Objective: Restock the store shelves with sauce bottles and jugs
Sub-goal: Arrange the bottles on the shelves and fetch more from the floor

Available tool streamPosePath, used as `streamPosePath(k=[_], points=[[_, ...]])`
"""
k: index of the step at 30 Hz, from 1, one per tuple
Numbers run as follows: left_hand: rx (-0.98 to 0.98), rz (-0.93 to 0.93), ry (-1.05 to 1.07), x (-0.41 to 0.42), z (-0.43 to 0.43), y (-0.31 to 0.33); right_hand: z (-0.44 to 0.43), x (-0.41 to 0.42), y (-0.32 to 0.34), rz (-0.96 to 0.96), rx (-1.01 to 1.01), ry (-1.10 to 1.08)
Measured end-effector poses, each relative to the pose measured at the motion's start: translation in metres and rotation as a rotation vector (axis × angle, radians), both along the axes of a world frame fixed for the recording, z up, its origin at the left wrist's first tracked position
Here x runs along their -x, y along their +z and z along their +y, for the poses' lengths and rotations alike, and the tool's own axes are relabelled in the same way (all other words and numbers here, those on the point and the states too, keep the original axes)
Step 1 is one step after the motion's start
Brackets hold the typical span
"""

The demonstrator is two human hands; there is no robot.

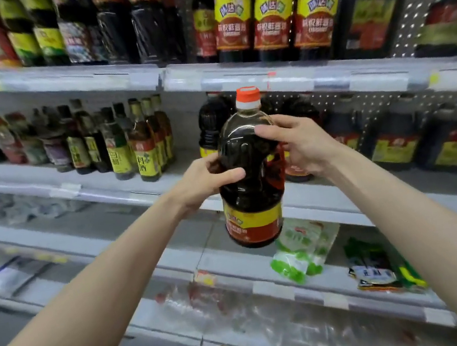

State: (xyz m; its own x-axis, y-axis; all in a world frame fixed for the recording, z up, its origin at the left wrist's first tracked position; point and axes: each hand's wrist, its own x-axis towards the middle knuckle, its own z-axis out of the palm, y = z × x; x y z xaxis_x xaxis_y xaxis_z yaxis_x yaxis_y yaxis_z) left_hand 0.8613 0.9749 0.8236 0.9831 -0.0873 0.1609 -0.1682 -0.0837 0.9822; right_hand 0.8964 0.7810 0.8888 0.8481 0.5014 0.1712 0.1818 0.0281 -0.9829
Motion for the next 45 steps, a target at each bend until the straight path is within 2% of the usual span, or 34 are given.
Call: streamPosePath(k=[3, 8, 16, 32, 45], points=[[0.012, 0.002, 0.001, -0.019, 0.031, -0.002, 0.031, -0.012, -0.001, -0.017, -0.03, -0.038], [-0.014, -0.017, 0.006, -0.059, 0.083, -0.008, 0.079, -0.039, -0.01, -0.066, 0.033, -0.16], [-0.007, 0.019, -0.035, -0.13, 0.148, -0.026, 0.15, -0.087, -0.036, -0.049, -0.034, -0.269], [0.06, 0.036, -0.024, -0.208, 0.151, -0.049, 0.168, -0.17, -0.056, -0.034, 0.024, -0.366], [0.02, 0.041, 0.018, -0.218, 0.147, -0.054, 0.166, -0.188, -0.062, -0.059, 0.087, -0.335]])
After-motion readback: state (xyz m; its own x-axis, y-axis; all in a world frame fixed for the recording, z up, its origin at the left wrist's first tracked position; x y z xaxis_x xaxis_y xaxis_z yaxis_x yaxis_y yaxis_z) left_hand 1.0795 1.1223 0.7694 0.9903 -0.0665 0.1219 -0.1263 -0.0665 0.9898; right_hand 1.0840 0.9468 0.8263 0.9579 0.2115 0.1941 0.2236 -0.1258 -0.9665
